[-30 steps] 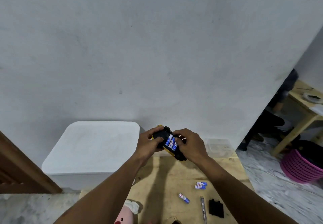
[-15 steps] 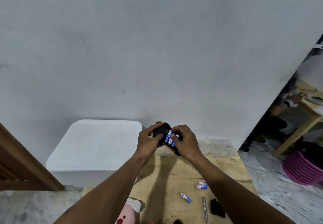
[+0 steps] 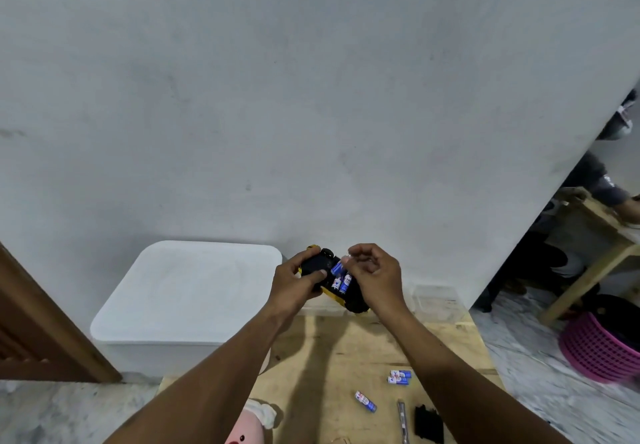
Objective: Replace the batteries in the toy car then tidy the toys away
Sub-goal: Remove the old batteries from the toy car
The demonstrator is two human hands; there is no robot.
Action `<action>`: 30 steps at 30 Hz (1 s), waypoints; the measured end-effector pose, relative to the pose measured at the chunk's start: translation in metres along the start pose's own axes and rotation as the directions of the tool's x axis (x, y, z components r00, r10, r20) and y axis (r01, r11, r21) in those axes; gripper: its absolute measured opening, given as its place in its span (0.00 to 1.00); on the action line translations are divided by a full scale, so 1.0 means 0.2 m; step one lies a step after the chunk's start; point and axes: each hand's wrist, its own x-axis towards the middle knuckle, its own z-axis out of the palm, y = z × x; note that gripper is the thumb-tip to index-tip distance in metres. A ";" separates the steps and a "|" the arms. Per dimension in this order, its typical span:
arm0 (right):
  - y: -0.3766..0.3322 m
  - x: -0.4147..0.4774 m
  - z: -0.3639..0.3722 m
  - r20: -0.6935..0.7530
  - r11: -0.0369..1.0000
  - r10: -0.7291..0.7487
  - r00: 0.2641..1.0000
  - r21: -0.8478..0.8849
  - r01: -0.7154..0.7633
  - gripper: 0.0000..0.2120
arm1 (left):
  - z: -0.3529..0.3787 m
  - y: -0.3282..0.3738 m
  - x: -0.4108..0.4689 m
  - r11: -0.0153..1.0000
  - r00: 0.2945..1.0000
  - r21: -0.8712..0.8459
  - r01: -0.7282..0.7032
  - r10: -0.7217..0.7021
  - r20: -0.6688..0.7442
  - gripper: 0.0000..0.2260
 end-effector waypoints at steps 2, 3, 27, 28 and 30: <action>-0.05 0.02 -0.03 -0.019 0.989 0.071 0.997 0.135 -0.068 0.05 | -0.01 0.01 0.00 0.999 1.000 0.049 -0.002 0.001 0.017 0.24; -0.07 0.04 -0.04 -0.004 0.976 0.102 0.995 0.194 -0.099 0.05 | -0.02 0.01 -0.01 0.998 1.000 0.064 -0.001 0.000 0.020 0.25; 0.00 0.07 -0.11 0.539 0.631 -0.040 0.841 -0.639 0.440 0.16 | -0.05 0.01 -0.01 0.990 0.998 0.132 0.043 -0.049 0.047 0.22; 0.00 0.07 -0.10 0.548 0.593 -0.047 0.835 -0.658 0.464 0.16 | -0.05 0.01 -0.01 0.990 0.998 0.132 0.047 -0.053 0.047 0.21; 0.00 0.06 -0.08 0.571 0.497 -0.089 0.816 -0.685 0.533 0.19 | -0.05 0.01 -0.01 0.990 0.997 0.130 0.054 -0.061 0.046 0.21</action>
